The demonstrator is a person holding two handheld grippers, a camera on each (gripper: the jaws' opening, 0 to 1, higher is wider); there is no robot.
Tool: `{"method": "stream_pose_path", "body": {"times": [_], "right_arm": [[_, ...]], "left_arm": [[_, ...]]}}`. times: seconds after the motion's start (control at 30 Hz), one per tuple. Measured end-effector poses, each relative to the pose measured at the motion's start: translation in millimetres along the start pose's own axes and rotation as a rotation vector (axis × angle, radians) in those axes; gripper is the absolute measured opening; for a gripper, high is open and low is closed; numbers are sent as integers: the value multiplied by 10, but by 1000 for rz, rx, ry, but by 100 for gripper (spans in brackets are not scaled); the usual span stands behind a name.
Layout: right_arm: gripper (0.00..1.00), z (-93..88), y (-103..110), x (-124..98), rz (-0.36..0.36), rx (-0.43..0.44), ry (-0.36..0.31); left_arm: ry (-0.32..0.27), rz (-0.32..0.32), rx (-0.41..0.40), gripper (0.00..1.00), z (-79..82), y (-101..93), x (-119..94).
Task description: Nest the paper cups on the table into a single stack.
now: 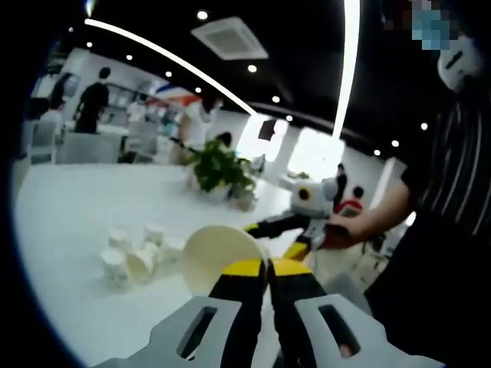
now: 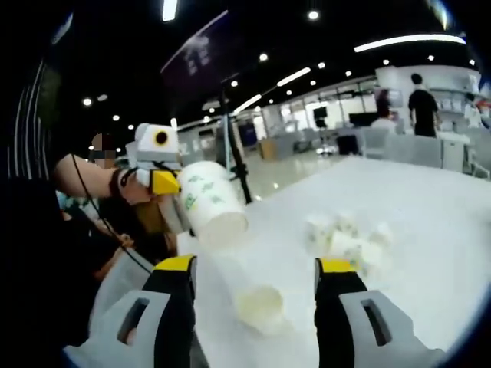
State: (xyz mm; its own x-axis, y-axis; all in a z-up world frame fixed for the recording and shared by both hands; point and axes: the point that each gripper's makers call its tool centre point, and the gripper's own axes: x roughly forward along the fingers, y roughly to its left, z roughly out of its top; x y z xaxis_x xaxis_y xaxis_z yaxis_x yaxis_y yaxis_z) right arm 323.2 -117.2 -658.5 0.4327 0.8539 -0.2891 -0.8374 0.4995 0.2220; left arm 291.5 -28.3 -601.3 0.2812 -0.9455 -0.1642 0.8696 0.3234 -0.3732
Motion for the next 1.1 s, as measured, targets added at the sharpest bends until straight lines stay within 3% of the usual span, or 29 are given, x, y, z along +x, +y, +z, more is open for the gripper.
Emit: {"method": "stream_pose_path", "body": {"times": [0.2, 0.43, 0.63, 0.83, 1.1], "right_arm": [[67, 112, -254, -201, -99, -11, -22], [86, 205, -526, -387, -196, -20, -59], [100, 240, -565, -214, -220, -69, -34], [100, 268, -540, -157, -233, -147, -30], [99, 178, -563, -263, -238, -117, -36]], "left_arm": [[22, -11, 2, 0, 29, -20, 31], [35, -12, -1, 0, 25, -46, 112], [39, -25, -6, 0, 84, 33, 34], [66, -17, 10, 0, 34, 101, -23], [115, 8, 49, 0, -55, 75, 49]]}}
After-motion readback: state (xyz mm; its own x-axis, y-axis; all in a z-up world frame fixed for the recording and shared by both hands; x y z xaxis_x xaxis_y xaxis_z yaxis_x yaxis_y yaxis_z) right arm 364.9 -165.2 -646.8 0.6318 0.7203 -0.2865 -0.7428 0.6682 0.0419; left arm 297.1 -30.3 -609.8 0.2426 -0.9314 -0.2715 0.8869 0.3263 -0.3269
